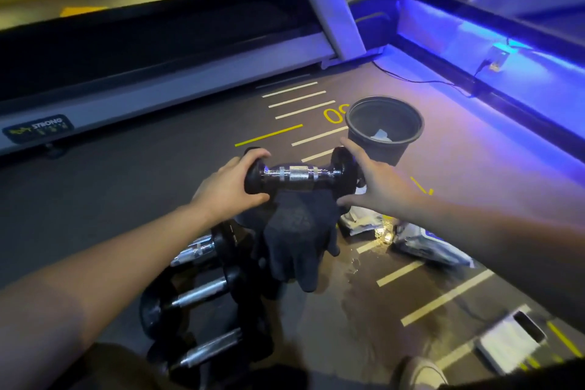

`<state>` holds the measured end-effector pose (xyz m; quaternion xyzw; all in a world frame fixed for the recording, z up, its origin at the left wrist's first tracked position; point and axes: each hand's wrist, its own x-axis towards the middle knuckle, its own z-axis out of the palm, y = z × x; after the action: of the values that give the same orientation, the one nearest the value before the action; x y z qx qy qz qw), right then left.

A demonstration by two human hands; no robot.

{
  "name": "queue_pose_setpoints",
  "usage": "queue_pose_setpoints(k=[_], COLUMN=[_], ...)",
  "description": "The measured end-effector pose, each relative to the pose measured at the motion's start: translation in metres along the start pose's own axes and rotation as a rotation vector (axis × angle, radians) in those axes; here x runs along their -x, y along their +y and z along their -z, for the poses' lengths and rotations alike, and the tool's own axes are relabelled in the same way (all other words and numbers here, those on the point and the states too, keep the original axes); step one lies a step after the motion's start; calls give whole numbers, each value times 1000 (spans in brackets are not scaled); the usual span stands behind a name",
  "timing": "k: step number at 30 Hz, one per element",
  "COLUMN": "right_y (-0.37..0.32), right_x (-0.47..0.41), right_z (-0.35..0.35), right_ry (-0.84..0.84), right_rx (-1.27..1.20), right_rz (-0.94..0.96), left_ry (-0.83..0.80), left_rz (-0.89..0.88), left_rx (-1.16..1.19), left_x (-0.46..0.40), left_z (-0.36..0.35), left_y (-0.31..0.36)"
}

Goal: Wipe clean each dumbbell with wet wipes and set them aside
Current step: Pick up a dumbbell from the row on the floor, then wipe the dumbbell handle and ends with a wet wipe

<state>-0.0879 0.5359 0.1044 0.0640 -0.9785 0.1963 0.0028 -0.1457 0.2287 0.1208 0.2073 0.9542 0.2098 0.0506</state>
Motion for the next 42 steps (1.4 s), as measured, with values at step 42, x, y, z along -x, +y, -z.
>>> queue_pose_setpoints(k=[42], right_y=[151], right_x=[-65], right_z=[-158], right_ry=[-520], right_rx=[112], right_rz=[-232], left_ry=[2], left_rz=[-73], left_rx=[-203], left_x=[-8], left_z=[-4], left_y=[15])
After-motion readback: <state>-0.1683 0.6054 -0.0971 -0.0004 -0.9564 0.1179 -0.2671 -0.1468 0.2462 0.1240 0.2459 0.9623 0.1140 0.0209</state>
